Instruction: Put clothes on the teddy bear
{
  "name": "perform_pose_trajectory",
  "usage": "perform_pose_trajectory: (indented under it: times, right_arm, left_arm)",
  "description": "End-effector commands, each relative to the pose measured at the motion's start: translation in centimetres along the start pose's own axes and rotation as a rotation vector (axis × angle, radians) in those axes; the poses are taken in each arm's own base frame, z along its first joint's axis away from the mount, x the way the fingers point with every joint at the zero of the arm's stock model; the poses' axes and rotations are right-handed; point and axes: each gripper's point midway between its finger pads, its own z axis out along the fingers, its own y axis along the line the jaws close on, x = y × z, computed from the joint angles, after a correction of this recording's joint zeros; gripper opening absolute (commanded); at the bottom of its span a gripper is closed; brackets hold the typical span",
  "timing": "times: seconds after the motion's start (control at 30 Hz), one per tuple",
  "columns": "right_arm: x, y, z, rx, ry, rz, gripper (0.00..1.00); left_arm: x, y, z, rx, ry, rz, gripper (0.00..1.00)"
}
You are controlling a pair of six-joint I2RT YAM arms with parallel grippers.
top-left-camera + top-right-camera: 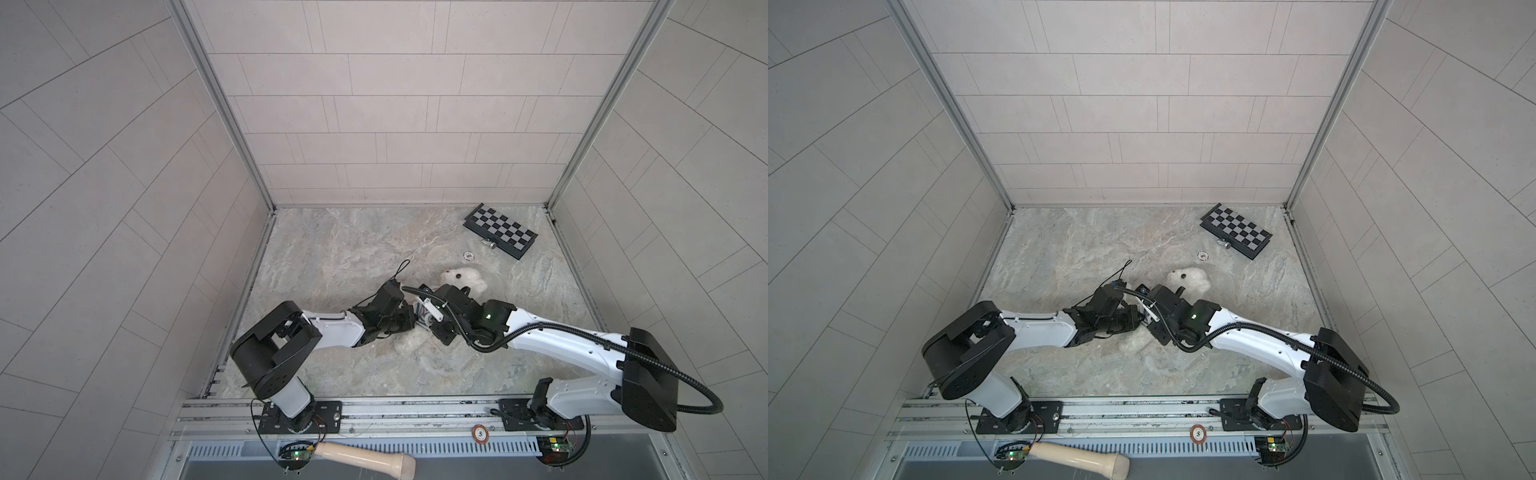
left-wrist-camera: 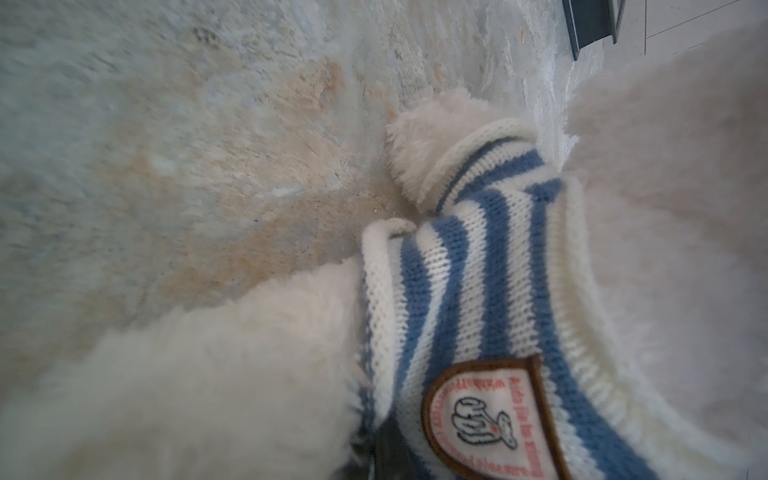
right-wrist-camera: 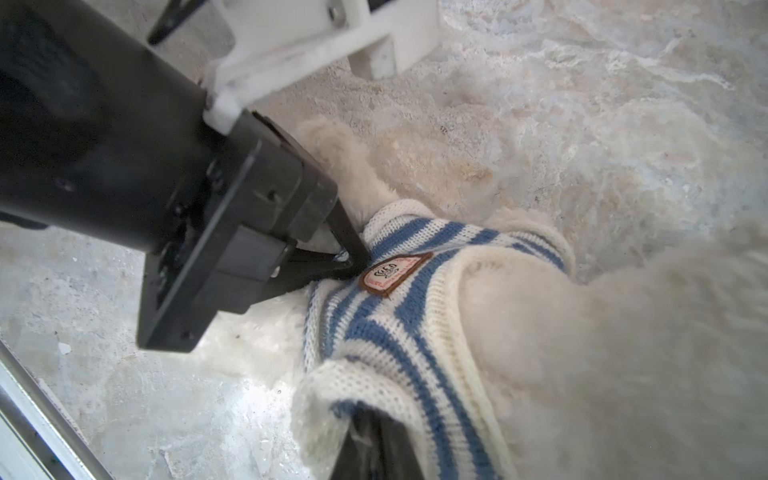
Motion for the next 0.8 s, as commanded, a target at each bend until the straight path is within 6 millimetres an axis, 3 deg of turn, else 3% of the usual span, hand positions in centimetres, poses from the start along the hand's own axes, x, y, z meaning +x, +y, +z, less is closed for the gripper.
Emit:
perform_pose_trajectory:
  times: [0.0, 0.17, 0.4, 0.6, 0.77]
  right_arm:
    - [-0.4, -1.1, 0.1, 0.056, 0.0, -0.014, 0.18]
    - [-0.4, -1.5, 0.8, 0.08, 0.012, -0.007, 0.27]
    - [-0.3, -3.1, 1.4, 0.174, 0.015, 0.033, 0.32]
    - [0.0, -5.1, 1.8, 0.219, -0.003, 0.12, 0.32]
    - [-1.2, -4.9, 0.6, 0.162, -0.08, 0.186, 0.32]
  left_arm:
    - [0.8, 0.5, 0.6, -0.021, 0.035, 0.0, 0.0]
    - [1.1, 0.2, 0.8, -0.013, 0.046, 0.01, 0.0]
    - [1.7, 0.5, 1.2, -0.015, 0.06, 0.01, 0.0]
    - [2.1, 0.6, 1.4, -0.01, 0.073, 0.013, 0.0]
    - [2.5, 0.7, 1.5, -0.009, 0.081, 0.022, 0.0]
